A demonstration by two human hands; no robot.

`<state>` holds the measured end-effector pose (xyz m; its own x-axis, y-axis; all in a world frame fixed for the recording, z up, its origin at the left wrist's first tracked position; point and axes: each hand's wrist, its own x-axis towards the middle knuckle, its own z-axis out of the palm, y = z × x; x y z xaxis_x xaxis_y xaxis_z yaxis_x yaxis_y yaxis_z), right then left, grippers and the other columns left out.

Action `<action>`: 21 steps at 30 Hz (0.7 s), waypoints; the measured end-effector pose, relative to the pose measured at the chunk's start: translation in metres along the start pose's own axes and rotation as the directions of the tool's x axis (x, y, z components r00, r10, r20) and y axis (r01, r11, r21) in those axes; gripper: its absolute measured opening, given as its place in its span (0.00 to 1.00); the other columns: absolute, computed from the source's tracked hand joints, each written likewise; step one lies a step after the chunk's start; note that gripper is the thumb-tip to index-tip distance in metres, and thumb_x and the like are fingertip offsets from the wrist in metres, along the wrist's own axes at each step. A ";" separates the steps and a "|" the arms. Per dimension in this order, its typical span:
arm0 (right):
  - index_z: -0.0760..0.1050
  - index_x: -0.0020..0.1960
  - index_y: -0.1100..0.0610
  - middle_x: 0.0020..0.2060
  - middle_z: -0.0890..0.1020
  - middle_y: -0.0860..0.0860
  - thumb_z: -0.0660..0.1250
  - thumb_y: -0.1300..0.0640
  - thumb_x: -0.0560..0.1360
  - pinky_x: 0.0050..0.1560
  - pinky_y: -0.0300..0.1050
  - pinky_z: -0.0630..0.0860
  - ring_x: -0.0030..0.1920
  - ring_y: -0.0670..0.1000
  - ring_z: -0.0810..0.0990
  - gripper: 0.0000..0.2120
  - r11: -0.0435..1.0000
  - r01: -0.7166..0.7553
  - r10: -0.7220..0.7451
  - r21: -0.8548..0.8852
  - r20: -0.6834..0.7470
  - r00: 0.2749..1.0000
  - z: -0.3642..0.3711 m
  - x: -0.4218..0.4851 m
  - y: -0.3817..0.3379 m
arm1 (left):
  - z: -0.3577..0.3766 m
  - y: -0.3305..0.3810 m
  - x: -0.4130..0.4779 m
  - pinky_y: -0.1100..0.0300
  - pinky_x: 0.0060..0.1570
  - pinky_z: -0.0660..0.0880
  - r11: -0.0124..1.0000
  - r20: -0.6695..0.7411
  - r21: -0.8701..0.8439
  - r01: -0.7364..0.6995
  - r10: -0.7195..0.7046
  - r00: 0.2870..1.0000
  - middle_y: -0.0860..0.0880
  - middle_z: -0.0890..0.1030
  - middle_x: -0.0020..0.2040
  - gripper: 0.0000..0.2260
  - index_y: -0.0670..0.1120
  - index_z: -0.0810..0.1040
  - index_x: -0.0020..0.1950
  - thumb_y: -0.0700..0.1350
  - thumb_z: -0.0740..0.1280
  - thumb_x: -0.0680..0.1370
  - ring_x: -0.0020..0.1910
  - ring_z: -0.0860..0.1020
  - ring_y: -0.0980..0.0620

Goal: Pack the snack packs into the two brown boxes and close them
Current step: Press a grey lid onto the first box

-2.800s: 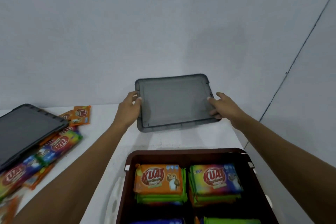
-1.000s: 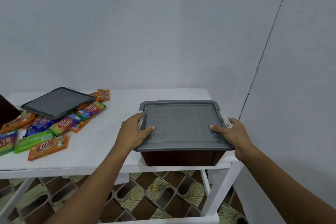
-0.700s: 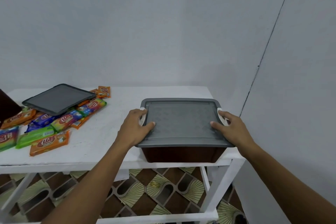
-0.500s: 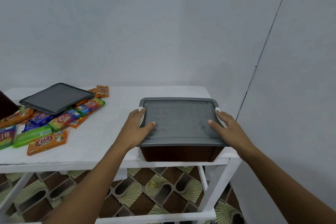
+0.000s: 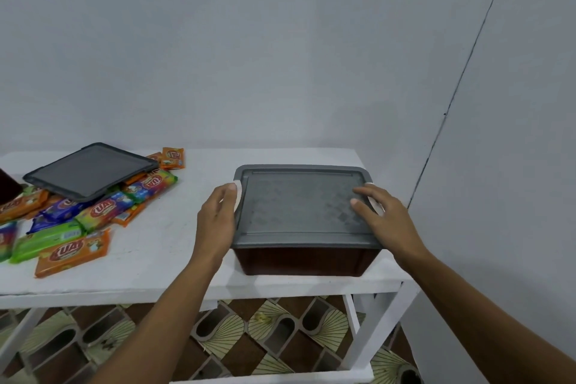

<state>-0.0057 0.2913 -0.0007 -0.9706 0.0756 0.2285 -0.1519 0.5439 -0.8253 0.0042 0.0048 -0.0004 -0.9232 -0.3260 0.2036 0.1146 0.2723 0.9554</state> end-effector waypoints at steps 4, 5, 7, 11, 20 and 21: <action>0.78 0.61 0.50 0.69 0.72 0.48 0.69 0.47 0.76 0.71 0.49 0.65 0.71 0.50 0.68 0.16 0.995 0.052 -0.053 -0.081 -0.003 0.999 0.026 0.032 -0.002 | -0.009 -0.009 0.037 0.65 0.49 0.68 0.980 -0.035 0.185 -0.071 0.079 0.996 0.56 0.77 0.55 0.14 0.49 0.79 0.59 0.53 0.58 0.82 0.54 0.74 0.56; 0.79 0.61 0.50 0.69 0.73 0.48 0.69 0.47 0.76 0.70 0.49 0.66 0.70 0.50 0.68 0.15 0.993 0.061 -0.062 -0.106 -0.007 0.998 0.033 0.040 -0.002 | -0.010 -0.012 0.047 0.64 0.52 0.68 0.971 -0.034 0.223 -0.087 0.097 0.995 0.55 0.77 0.56 0.14 0.47 0.79 0.60 0.52 0.59 0.82 0.54 0.74 0.55; 0.79 0.60 0.52 0.68 0.74 0.48 0.68 0.49 0.76 0.68 0.48 0.66 0.69 0.52 0.69 0.14 0.989 0.072 -0.074 -0.132 -0.009 0.997 0.045 0.059 -0.003 | -0.013 -0.019 0.067 0.61 0.54 0.69 0.959 -0.018 0.260 -0.113 0.122 0.992 0.54 0.78 0.57 0.12 0.46 0.79 0.60 0.49 0.61 0.82 0.55 0.74 0.55; 0.81 0.57 0.53 0.70 0.73 0.49 0.67 0.54 0.77 0.71 0.48 0.64 0.70 0.52 0.70 0.10 0.996 0.044 -0.045 -0.081 -0.012 0.999 0.059 0.090 -0.004 | -0.010 -0.031 0.098 0.60 0.55 0.70 0.943 -0.013 0.307 -0.129 0.140 0.990 0.53 0.77 0.58 0.10 0.47 0.79 0.59 0.45 0.61 0.81 0.55 0.73 0.56; 0.76 0.61 0.52 0.61 0.79 0.51 0.62 0.50 0.78 0.62 0.52 0.71 0.61 0.55 0.76 0.14 0.881 0.154 -0.139 -0.447 0.067 0.988 0.057 0.098 -0.014 | -0.016 -0.024 0.122 0.51 0.62 0.70 0.592 0.303 0.733 -0.334 0.154 0.940 0.46 0.73 0.70 0.18 0.45 0.73 0.68 0.51 0.59 0.81 0.65 0.73 0.45; 0.73 0.63 0.51 0.60 0.79 0.51 0.60 0.46 0.78 0.63 0.55 0.69 0.61 0.55 0.76 0.17 0.806 0.167 -0.129 -0.567 0.107 0.986 0.055 0.101 -0.019 | -0.017 -0.019 0.127 0.51 0.56 0.74 0.512 0.321 0.783 -0.352 0.153 0.935 0.46 0.77 0.64 0.16 0.46 0.76 0.62 0.53 0.59 0.80 0.59 0.76 0.45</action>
<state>-0.1113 0.2427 0.0097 -0.9571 -0.0850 0.2770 -0.1789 0.9253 -0.3345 -0.1088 -0.0569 0.0106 -0.9631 0.0273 0.2676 0.0966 0.9635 0.2496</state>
